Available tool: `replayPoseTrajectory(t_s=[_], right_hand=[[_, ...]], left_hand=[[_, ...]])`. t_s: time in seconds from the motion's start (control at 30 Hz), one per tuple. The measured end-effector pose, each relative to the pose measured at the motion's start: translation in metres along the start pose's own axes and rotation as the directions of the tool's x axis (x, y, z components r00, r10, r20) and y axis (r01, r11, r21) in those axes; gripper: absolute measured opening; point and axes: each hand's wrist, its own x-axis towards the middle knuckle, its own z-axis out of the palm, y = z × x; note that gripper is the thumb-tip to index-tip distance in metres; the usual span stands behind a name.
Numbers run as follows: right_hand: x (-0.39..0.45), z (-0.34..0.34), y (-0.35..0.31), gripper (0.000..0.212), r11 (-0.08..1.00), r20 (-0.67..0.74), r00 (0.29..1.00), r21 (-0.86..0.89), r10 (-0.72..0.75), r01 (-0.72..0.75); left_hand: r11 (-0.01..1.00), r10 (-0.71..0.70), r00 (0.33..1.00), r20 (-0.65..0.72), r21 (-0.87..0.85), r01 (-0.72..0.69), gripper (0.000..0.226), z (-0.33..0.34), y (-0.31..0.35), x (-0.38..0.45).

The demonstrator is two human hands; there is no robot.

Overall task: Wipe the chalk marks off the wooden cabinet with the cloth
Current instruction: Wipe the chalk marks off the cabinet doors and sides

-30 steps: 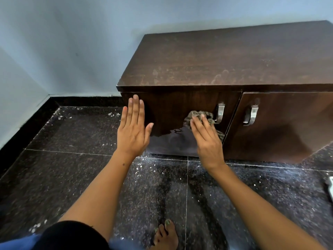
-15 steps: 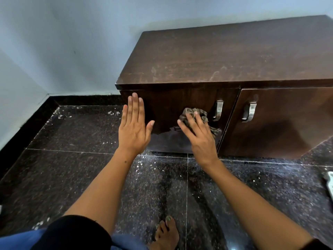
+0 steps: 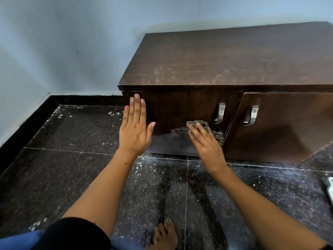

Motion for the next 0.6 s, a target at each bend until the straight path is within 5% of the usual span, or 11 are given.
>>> replayPoseTrajectory(t_s=[0.2,0.4,0.6], right_hand=[[0.015,-0.001,-0.005,0.059,0.995,-0.110,0.991,0.071,0.079,-0.071],[-0.001,0.000,0.000,0.074,0.999,0.044,0.999,-0.044,-0.021,0.023],[0.007,0.005,-0.004,0.070,0.995,-0.044,0.994,0.035,0.096,-0.094]], left_hand=[[1.000,0.015,1.000,-0.003,-0.004,-0.015,0.066,0.001,-0.002,-0.001],[1.000,-0.006,1.000,0.003,0.004,0.006,0.067,-0.001,0.001,-0.001],[1.000,0.000,1.000,0.013,0.007,0.000,0.068,0.002,0.001,-0.001]])
